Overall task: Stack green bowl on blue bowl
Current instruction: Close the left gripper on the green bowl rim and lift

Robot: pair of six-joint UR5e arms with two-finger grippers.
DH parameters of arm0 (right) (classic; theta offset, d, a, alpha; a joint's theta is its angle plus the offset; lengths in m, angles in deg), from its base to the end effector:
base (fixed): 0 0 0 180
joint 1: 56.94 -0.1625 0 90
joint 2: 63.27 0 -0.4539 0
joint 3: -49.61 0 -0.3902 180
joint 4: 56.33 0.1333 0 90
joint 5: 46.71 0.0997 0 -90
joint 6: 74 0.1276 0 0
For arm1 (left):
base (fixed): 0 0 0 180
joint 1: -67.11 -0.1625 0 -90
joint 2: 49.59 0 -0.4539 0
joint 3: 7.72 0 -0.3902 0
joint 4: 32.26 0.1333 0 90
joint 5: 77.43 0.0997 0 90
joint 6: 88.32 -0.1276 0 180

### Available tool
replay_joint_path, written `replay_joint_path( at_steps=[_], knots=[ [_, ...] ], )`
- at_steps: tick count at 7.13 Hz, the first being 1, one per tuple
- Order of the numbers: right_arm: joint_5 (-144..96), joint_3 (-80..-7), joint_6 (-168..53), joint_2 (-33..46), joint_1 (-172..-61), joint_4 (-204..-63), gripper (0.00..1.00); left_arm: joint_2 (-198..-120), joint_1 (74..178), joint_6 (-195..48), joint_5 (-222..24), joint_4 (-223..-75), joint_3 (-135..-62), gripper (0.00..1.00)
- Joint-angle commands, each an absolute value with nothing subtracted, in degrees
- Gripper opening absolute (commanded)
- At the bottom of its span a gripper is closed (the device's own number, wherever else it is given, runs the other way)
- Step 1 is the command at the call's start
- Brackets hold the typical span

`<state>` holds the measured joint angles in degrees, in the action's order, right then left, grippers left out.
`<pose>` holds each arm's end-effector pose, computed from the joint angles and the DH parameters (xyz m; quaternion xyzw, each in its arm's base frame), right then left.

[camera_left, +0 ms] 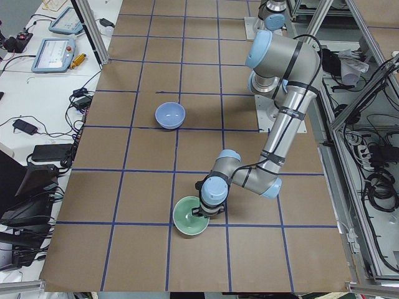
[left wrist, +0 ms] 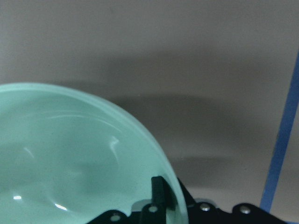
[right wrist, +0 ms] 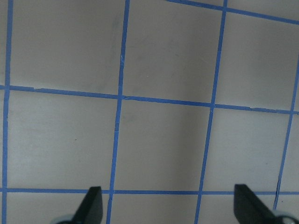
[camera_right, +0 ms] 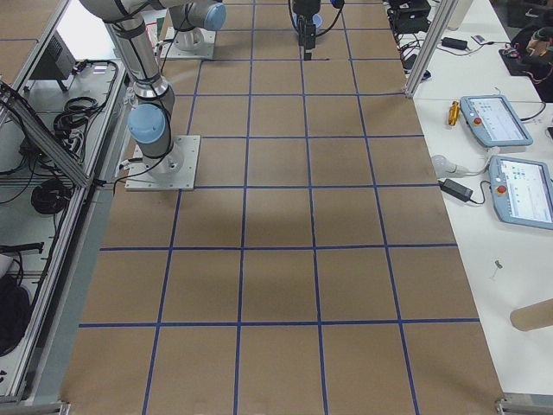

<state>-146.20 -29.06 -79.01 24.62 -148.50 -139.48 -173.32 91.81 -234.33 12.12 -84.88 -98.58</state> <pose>0.1260 -0.5034 0.5570 0.0554 -0.9948 0.0181 0.0833 0.5608 -0.4058 0.1959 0.6474 0.7618 0.0028 0.0245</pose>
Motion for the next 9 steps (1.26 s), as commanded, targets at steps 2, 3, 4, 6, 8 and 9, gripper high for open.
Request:
replay_joint_path(
  at_steps=[2, 3, 4, 6, 8, 9],
  knots=[
    [-146.20, -29.06, -79.01, 24.62, -148.53, -139.48, 1.00, -173.16, 91.81, -233.78, 13.45, -84.82, -98.78, 0.00],
    [-146.20, -29.06, -79.01, 24.62, -148.53, -139.48, 1.00, -172.99, 91.81, -233.78, 13.45, -84.82, -98.86, 0.00],
    [-146.20, -29.06, -79.01, 24.62, -148.44, -139.48, 1.00, -171.94, 92.15, -233.69, 13.88, -85.51, -98.87, 0.00],
    [-146.20, -29.06, -79.01, 24.62, -148.53, -139.48, 1.00, -169.14, 95.04, -233.60, 16.86, -88.66, -98.60, 0.00],
    [-146.20, -29.06, -79.01, 24.62, -148.44, -139.48, 1.00, -165.80, 98.82, -229.93, 17.67, -92.88, -98.51, 0.00],
    [-146.20, -29.06, -79.01, 24.62, -148.44, -139.48, 1.00, -163.43, 101.36, -229.30, 17.23, -93.17, -97.90, 0.00]
  ],
)
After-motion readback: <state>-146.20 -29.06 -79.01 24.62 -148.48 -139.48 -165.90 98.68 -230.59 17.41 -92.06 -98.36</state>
